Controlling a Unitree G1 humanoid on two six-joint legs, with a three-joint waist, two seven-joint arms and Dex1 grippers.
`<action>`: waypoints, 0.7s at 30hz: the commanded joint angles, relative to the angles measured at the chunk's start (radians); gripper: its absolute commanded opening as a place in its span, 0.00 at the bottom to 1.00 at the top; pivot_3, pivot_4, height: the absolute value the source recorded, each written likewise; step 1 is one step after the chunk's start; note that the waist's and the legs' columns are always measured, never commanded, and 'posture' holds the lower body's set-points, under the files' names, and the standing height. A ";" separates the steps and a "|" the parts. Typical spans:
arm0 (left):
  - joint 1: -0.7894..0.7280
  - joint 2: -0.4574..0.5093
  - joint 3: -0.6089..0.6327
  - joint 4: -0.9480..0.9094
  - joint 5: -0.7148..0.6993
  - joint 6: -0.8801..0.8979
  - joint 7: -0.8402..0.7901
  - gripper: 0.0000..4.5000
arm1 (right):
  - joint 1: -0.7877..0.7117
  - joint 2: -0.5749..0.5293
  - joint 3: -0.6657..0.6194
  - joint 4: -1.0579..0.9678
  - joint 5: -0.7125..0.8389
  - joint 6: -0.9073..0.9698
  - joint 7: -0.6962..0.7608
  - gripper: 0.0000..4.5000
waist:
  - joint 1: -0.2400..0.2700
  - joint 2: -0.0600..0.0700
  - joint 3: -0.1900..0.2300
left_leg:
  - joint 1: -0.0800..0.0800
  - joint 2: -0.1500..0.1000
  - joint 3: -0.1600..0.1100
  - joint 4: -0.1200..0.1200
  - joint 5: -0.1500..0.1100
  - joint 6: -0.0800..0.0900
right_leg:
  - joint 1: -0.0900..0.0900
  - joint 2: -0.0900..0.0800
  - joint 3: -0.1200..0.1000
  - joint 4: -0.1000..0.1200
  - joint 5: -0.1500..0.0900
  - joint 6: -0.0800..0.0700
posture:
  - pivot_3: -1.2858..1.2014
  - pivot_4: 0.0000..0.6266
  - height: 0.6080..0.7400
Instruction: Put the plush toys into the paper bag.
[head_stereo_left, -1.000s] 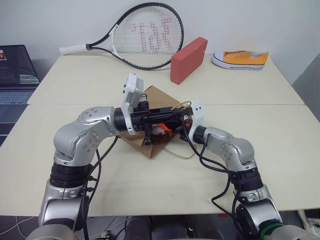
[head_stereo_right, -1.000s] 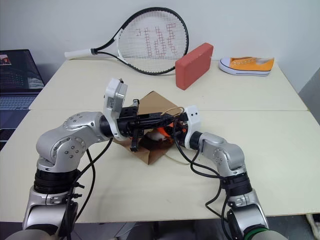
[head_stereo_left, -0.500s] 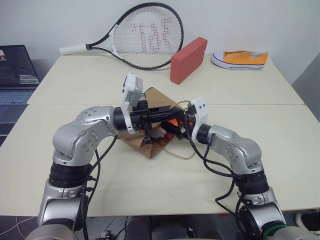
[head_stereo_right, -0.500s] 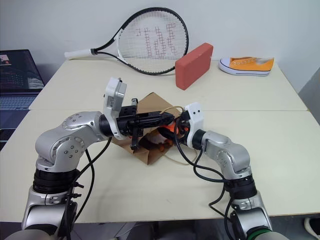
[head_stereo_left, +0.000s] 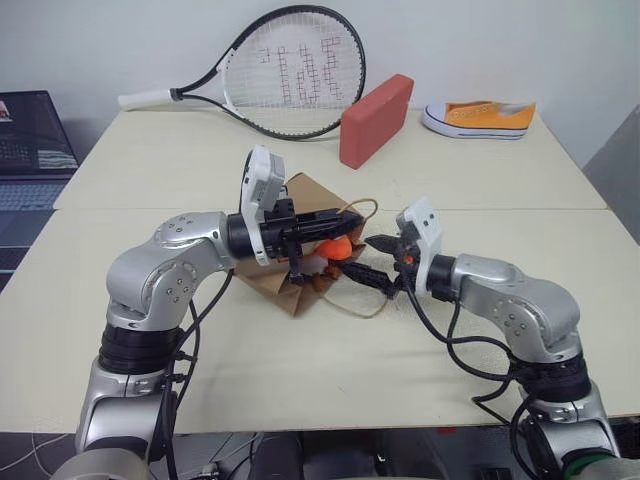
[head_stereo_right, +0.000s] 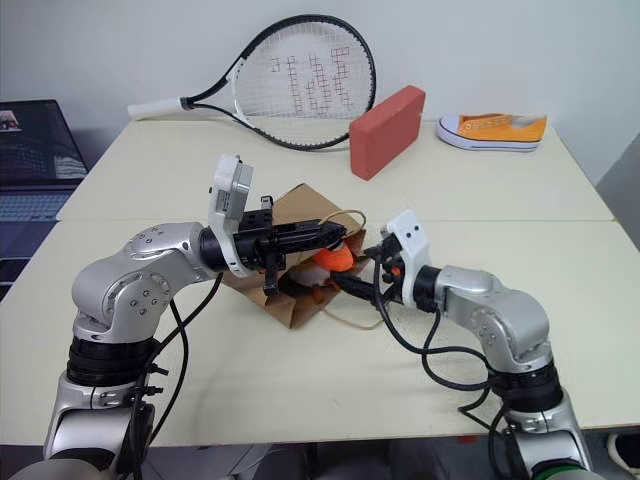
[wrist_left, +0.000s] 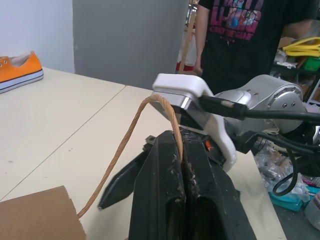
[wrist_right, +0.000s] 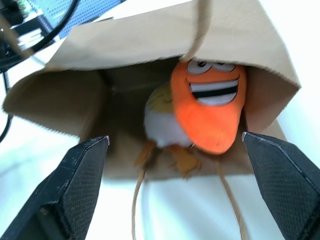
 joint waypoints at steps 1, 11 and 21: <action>-0.015 0.001 0.024 -0.011 0.001 -0.025 0.003 0.00 | 0.006 -0.059 -0.059 -0.081 0.069 0.022 0.053 0.99 | 0.000 0.000 0.000 | 0.000 0.000 0.000 0.000 0.000 0.000 | 0.000 0.000 0.000 0.000 0.000 0.000 | 0.52 0.24 1.00; -0.015 0.003 0.022 -0.004 0.002 -0.032 0.000 0.00 | 0.130 -0.326 -0.194 -0.172 0.222 -0.003 0.283 0.99 | 0.004 0.000 0.000 | 0.000 0.000 0.000 0.000 0.000 0.000 | 0.000 0.000 0.000 -0.001 -0.001 -0.001 | 0.52 0.24 1.00; -0.015 0.003 0.021 0.006 0.006 -0.043 -0.005 0.00 | 0.270 -0.419 -0.169 -0.104 0.020 -0.220 0.280 0.99 | 0.005 -0.001 0.000 | 0.000 0.000 0.001 0.001 0.000 0.000 | 0.000 0.000 0.000 -0.001 -0.002 -0.003 | 0.52 0.24 1.00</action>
